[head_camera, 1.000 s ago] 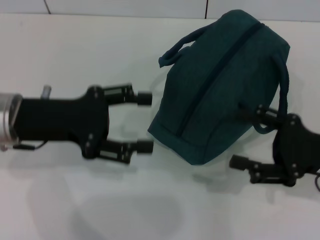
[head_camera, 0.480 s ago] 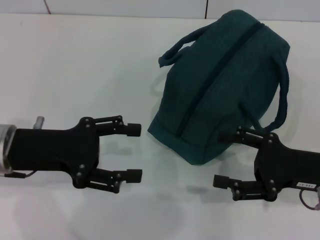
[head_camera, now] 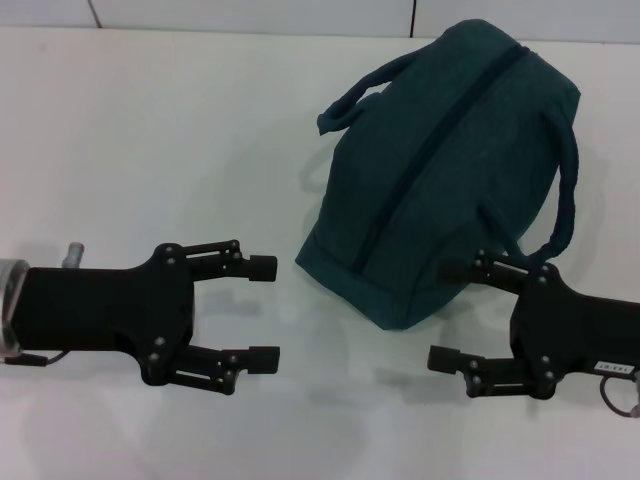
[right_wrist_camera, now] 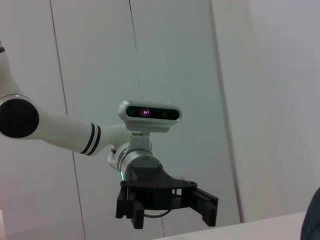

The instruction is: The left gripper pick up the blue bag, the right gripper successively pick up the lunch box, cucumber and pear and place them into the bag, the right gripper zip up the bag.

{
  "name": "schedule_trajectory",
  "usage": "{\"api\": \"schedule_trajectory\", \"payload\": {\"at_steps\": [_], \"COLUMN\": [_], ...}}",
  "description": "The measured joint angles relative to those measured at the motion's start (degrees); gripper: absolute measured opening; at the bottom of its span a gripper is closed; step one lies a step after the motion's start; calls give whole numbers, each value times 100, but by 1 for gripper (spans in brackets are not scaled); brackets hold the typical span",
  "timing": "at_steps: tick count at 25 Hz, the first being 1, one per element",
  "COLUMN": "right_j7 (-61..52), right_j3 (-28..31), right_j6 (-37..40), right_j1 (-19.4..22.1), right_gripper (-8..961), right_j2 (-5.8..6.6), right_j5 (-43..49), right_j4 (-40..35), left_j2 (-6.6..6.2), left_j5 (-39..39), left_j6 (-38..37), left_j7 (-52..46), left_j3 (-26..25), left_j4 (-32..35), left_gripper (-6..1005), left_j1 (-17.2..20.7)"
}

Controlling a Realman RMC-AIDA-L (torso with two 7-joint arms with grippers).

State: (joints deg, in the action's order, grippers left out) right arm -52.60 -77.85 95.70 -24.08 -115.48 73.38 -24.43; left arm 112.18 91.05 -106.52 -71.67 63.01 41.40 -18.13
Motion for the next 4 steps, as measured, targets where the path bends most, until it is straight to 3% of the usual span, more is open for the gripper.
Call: {"api": "schedule_trajectory", "payload": {"at_steps": [4], "right_j7": [4], "right_j3": [14], "right_j6": [24], "right_j1": [0], "right_gripper": [875], "right_j2": [0], "right_j5": [-6], "right_j4": [0], "left_j2": [-1], "left_j5": [1], "left_j6": [-1], "left_j7": [2], "left_j3": [0], "left_j4": [-1], "left_gripper": [892], "left_j1": [-17]}}
